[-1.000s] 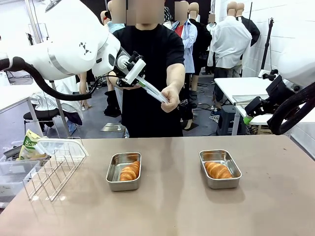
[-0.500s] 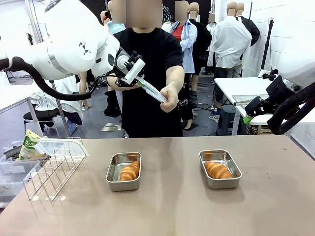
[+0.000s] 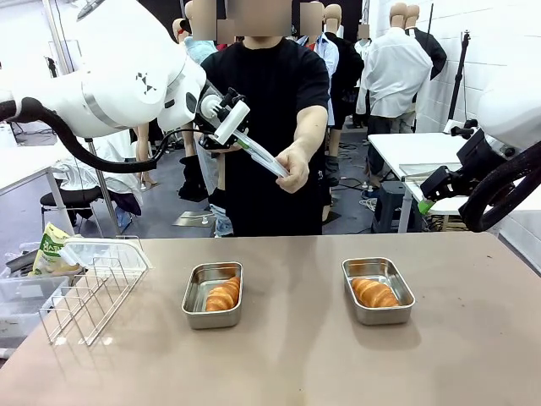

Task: Place the bread in airtight containers.
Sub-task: Release when the human grabs the Airtight Container lid.

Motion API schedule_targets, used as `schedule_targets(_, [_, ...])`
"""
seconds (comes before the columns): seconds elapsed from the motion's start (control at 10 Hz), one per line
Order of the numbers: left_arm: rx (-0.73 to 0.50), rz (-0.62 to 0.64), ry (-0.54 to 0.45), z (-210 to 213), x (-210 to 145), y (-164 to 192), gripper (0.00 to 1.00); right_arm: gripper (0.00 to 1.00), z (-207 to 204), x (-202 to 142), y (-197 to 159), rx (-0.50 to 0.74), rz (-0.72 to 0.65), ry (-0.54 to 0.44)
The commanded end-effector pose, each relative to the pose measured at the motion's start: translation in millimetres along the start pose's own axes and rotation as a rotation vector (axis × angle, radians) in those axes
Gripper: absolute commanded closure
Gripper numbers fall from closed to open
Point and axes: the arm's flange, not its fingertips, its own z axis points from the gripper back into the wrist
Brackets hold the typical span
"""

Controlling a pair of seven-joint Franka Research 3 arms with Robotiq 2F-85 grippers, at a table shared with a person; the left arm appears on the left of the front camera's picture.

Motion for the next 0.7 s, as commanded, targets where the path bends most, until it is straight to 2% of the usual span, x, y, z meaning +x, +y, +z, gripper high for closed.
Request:
schedule_targets(0.0, [0.013,-0.011,-0.005,2.0,-1.1,-0.2,0.85,0.00,-1.1,0.1,0.1,0.002,0.000,-0.001])
schedule_targets(0.4, [-0.001,-0.049,-0.023,2.4,-3.9,7.3,0.06,0.00,-1.1,0.1,0.1,0.002,0.000,-0.001])
schedule_targets(0.5, [-0.004,-0.051,-0.036,1.9,-3.2,8.5,0.00,0.00,-1.1,0.1,0.1,0.002,0.000,-0.001])
schedule_targets(0.6, [-0.015,-0.053,-0.048,1.4,-2.9,8.3,0.00,0.00,-1.1,0.1,0.1,0.002,0.000,-0.001])
